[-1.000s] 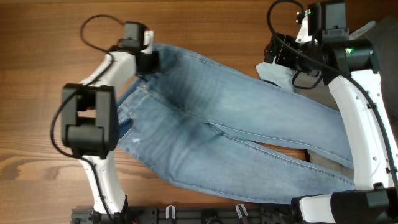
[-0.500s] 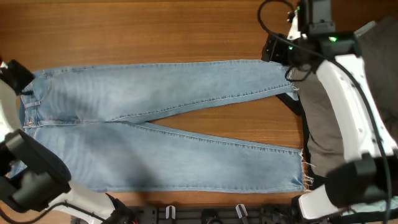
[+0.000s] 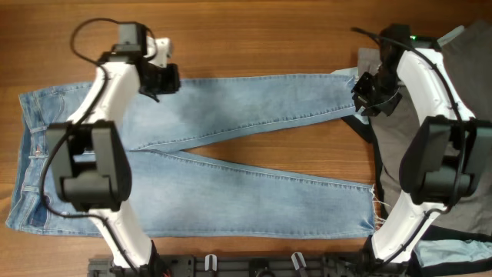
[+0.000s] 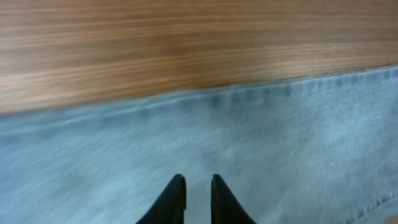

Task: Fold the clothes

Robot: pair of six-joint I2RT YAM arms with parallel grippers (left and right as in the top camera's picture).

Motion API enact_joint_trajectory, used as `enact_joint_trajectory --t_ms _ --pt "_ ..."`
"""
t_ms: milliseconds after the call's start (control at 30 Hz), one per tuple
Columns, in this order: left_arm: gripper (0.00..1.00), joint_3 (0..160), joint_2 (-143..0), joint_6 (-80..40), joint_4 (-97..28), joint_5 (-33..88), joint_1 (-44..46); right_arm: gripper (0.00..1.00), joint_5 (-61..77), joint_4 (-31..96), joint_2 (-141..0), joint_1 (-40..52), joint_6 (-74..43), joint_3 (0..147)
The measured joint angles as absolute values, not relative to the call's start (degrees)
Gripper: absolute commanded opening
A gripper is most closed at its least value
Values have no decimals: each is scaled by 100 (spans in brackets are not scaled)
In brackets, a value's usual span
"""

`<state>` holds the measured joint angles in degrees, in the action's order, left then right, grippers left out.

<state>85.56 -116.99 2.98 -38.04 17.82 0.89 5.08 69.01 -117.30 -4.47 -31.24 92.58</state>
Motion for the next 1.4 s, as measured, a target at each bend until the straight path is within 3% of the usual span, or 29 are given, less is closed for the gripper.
enact_joint_trajectory --t_ms 133,333,400,567,633,733,800,833,933,1133,1233,1333,1400 --pt "8 8556 -12099 301 -3444 1881 502 15 556 6650 -11806 -438 -3323 8720" --pt "17 8558 -12333 237 -3382 1243 386 11 554 5548 -11810 -447 -3638 7942" --pt "35 8558 -12333 231 -3380 1194 102 4 482 5240 -11697 -486 -3953 7778" --pt "54 8562 -12256 233 -3385 1522 -84 5 543 4698 -11679 -1347 -4182 7811" --pt "56 8571 -12136 283 -3387 1728 38 24 1070 4346 -11686 -1868 -3837 7815" --pt "40 8648 -11848 423 -3382 2075 593 40 2779 3968 -11526 -2545 -2469 7824" --pt "34 8659 -11828 499 -3400 2171 1011 51 3638 4106 -10989 -2536 -1728 7826" --pt "31 8659 -11834 543 -3409 2196 1142 53 3865 4224 -10665 -2475 -1511 7826" --pt "4 8676 -12084 596 -3400 2246 1365 52 4252 4399 -9666 -2211 -1184 7874" --pt "4 8761 -12728 556 -2926 2480 1396 46 4217 4978 -9168 -1653 -1105 7944" --pt "4 8884 -13056 -43 -1765 2626 1339 45 3341 5280 -9194 -1041 -1166 7944" --pt "5 8927 -13349 -867 -642 2644 1090 38 2576 5177 -9279 -427 -1284 7944" --pt "5 9091 -13463 -1225 -550 2626 790 39 2082 4934 -9472 -49 -1529 7944"
